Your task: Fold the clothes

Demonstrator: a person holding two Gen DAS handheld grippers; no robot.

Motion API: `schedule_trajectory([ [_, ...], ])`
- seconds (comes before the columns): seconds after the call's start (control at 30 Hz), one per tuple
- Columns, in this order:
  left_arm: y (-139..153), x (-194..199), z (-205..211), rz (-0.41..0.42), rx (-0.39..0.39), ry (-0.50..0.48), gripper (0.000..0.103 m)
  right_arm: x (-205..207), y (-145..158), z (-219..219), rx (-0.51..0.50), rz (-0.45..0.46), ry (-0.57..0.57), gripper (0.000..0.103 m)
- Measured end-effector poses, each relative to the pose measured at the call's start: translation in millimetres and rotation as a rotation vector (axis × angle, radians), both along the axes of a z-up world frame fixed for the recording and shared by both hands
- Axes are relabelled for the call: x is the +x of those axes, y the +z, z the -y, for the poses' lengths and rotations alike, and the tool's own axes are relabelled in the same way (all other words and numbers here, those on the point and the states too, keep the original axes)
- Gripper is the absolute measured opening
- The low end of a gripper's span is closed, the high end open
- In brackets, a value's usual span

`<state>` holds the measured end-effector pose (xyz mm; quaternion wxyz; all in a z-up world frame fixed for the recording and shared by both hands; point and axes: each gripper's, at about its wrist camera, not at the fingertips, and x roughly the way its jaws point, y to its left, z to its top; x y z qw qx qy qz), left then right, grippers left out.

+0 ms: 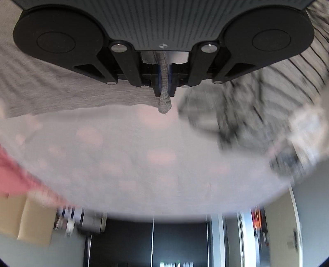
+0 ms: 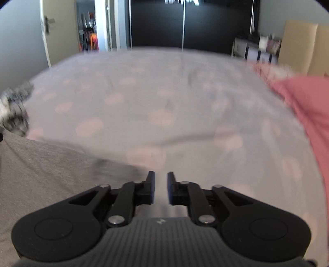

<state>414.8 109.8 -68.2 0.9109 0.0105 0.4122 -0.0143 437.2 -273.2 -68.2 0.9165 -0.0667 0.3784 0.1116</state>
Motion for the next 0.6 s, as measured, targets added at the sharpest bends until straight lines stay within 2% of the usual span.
schedule_trajectory([
  [0.03,-8.2,2.0,-1.5,-0.027,0.011,0.016,0.011,-0.6,-4.7,1.9,-0.004,-0.008,-0.008,0.046],
  [0.07,-12.8,0.3,-4.8,-0.026,0.013,0.030,0.021,-1.8,-8.1,4.9,0.001,-0.014,-0.012,0.045],
  [0.17,-17.8,-9.6,-18.5,-0.012,-0.010,0.055,0.036,-7.7,-14.1,17.3,0.028,-0.042,-0.019,0.043],
  [0.27,-14.5,-25.7,-30.1,-0.022,-0.041,0.048,0.038,-23.0,-14.4,32.9,0.061,-0.071,-0.023,0.043],
  [0.4,-3.4,-59.4,-32.5,-0.043,-0.060,-0.015,0.040,-57.3,-16.3,45.8,0.122,-0.147,-0.009,0.044],
  [0.6,20.1,-128.2,-27.3,-0.059,-0.093,-0.091,0.043,-132.7,-7.5,50.3,0.120,-0.232,0.024,0.044],
])
